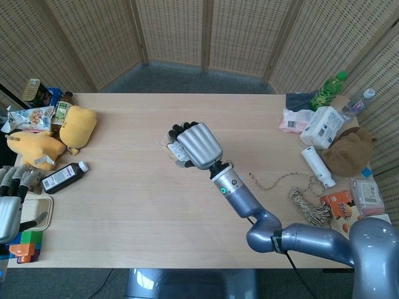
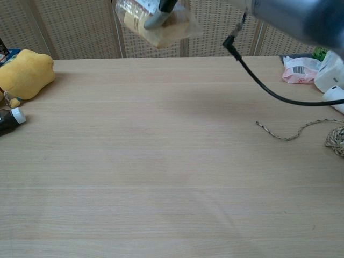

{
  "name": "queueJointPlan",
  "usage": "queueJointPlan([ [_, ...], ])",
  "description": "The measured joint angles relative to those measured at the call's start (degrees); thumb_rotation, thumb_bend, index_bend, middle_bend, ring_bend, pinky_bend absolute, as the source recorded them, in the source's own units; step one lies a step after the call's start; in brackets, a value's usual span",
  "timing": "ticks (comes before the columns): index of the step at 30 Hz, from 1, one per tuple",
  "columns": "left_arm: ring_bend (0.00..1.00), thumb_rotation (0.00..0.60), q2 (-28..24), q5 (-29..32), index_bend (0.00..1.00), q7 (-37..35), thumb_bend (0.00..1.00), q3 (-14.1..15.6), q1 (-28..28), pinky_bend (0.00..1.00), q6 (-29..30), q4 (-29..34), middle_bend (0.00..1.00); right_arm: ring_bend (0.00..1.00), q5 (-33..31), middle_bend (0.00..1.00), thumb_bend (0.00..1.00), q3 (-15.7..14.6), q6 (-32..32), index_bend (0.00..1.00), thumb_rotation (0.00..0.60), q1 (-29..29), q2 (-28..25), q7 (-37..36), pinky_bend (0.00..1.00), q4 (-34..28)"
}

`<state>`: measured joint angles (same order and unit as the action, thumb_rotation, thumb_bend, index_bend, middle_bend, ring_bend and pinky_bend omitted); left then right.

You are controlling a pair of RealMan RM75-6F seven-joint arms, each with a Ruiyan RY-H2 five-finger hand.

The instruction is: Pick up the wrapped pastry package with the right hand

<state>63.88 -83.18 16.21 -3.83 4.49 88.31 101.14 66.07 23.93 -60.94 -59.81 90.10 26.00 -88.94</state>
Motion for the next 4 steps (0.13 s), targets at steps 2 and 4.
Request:
queueJointPlan([
  [2,0.0,0.6,-0.22,-0.43,0.17,-0.12,0.0,0.08,-0.1,0.0,0.24,0.44,0.0,0.45,-2.32,0.55,0.08,0.97,-1.5,0.49,0.6,0.53,-2.59,4.05,0.58,-4.7],
  [4,0.0,0.6,-0.48,-0.81,0.17,-0.13,0.0,0.18,-0.22,0.0,0.5,0.88,0.0,0.45,-4.94,0.55,0.08,1.86,-3.16,0.49,0.6,1.15,-5.37,7.12,0.58,-8.61],
])
